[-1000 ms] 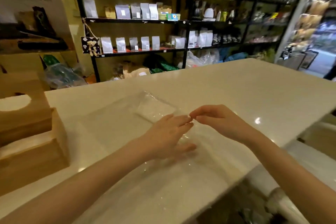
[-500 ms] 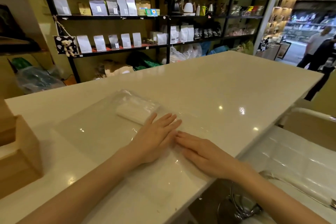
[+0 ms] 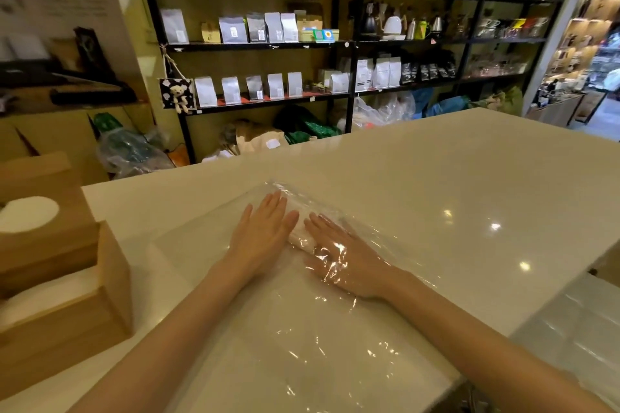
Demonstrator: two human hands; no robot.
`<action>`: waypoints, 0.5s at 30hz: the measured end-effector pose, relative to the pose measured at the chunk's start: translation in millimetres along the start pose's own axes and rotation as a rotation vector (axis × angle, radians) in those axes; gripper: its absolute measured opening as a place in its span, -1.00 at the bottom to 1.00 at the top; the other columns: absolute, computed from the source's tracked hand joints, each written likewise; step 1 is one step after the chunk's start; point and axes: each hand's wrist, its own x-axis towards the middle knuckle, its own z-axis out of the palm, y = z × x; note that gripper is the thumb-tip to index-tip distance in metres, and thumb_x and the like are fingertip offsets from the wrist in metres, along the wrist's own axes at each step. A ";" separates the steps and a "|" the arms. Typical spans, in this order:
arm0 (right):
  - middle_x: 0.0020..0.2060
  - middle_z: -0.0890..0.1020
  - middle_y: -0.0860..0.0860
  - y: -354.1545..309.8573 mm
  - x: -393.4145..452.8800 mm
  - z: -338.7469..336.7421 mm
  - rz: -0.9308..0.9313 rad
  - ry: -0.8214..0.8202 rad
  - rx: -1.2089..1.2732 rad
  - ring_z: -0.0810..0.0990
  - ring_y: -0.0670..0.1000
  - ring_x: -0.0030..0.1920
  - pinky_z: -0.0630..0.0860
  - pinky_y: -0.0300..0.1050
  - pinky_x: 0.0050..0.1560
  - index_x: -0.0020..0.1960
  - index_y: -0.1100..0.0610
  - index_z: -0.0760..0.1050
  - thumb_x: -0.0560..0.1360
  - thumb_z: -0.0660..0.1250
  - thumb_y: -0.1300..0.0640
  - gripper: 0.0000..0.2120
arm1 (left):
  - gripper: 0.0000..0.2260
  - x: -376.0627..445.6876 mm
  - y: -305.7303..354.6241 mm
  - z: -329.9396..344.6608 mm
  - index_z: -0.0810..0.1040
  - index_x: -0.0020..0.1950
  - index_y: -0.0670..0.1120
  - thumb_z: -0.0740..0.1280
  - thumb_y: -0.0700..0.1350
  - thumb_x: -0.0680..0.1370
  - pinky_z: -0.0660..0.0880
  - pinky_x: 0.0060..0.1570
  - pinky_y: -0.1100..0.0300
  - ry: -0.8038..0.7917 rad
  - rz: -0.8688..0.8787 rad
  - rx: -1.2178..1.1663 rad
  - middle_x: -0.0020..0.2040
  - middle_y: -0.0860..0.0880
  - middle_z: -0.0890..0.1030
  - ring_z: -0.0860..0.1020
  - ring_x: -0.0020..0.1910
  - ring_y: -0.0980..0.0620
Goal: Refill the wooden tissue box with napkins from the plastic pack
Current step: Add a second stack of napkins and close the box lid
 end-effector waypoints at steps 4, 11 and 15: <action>0.53 -0.11 -0.04 0.1 2.1 3.4 0.017 -0.016 0.008 -0.22 -0.16 0.48 -0.33 -0.04 0.44 0.50 0.03 -0.11 0.57 0.00 -0.15 -0.41 | -0.58 6.3 -12.4 12.2 0.01 0.48 -0.05 -0.12 -0.02 0.62 -0.14 0.45 0.04 -0.021 -0.011 -0.246 0.54 -0.02 0.01 -0.03 0.50 0.07; 0.52 -0.08 -0.10 2.2 -24.5 6.2 0.032 -0.018 -0.061 -0.21 -0.17 0.48 -0.35 -0.01 0.45 0.49 -0.01 -0.07 0.60 -0.04 -0.10 -0.48 | -0.49 6.5 -16.5 12.3 0.22 0.43 -0.06 -0.03 0.17 0.56 0.04 0.42 -0.02 0.022 -0.187 -0.539 0.46 -0.09 0.26 0.18 0.45 -0.10; 0.52 -0.05 -0.09 1.1 -57.1 4.0 0.059 0.026 -0.006 -0.22 -0.22 0.45 -0.34 -0.02 0.46 0.49 -0.01 -0.06 0.59 -0.04 -0.12 -0.47 | -0.54 13.0 -24.4 20.3 -0.06 0.49 0.02 -0.02 -0.09 0.60 0.00 0.41 -0.15 -0.033 -0.031 -0.085 0.54 -0.08 -0.01 -0.02 0.50 -0.08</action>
